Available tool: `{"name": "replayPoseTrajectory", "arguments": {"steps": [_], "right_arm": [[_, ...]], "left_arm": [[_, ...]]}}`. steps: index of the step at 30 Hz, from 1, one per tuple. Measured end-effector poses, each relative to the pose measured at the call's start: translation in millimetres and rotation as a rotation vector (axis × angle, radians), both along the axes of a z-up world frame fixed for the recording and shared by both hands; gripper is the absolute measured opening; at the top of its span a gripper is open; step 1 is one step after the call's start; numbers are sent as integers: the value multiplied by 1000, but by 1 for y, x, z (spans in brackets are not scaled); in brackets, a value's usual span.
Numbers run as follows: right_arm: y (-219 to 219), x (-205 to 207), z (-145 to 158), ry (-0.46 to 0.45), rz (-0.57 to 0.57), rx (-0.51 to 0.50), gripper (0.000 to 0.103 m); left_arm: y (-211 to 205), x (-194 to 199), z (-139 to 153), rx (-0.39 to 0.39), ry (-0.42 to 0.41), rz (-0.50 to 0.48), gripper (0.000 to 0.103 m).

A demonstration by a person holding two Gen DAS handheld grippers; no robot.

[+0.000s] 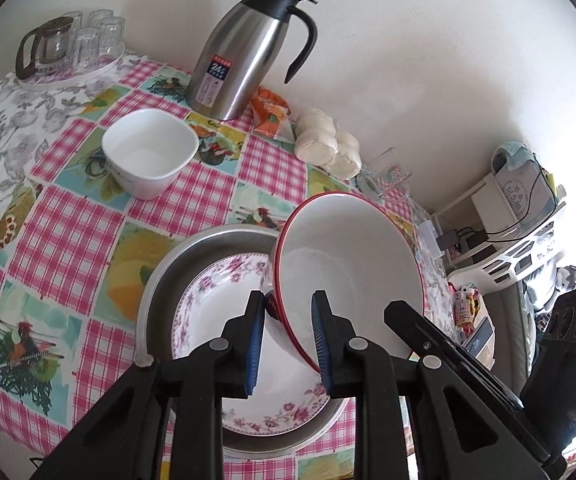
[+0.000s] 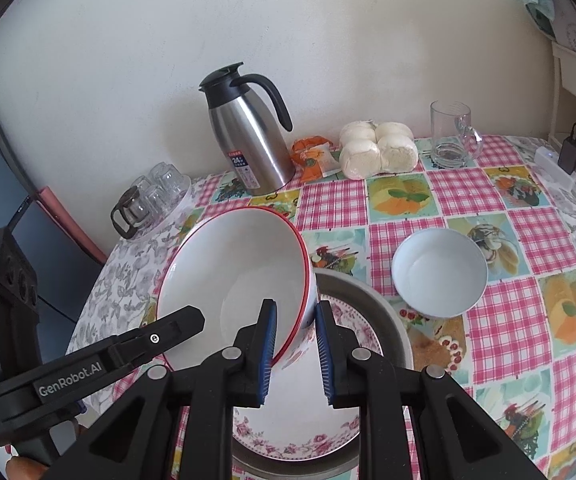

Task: Organize plates and bowls
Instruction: 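Lower the red-rimmed bowl onto the pink plate in the basin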

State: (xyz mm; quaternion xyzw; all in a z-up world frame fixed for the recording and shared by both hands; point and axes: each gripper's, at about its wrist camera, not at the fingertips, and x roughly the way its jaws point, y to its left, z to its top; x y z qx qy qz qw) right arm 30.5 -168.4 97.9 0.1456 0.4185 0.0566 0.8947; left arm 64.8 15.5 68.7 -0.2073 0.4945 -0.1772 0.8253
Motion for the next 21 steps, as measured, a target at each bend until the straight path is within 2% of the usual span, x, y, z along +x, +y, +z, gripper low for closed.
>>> {"name": "replayPoseTrajectory", "arguments": {"steps": [8, 18, 21], "right_arm": [[6, 8, -35, 95, 21, 8, 21], [3, 16, -63, 176, 16, 7, 21], [3, 16, -64, 177, 14, 4, 21]], "left_arm": [[8, 9, -34, 11, 113, 28, 23], [1, 13, -52, 47, 160, 14, 23], [-1, 12, -52, 63, 157, 10, 23]]}}
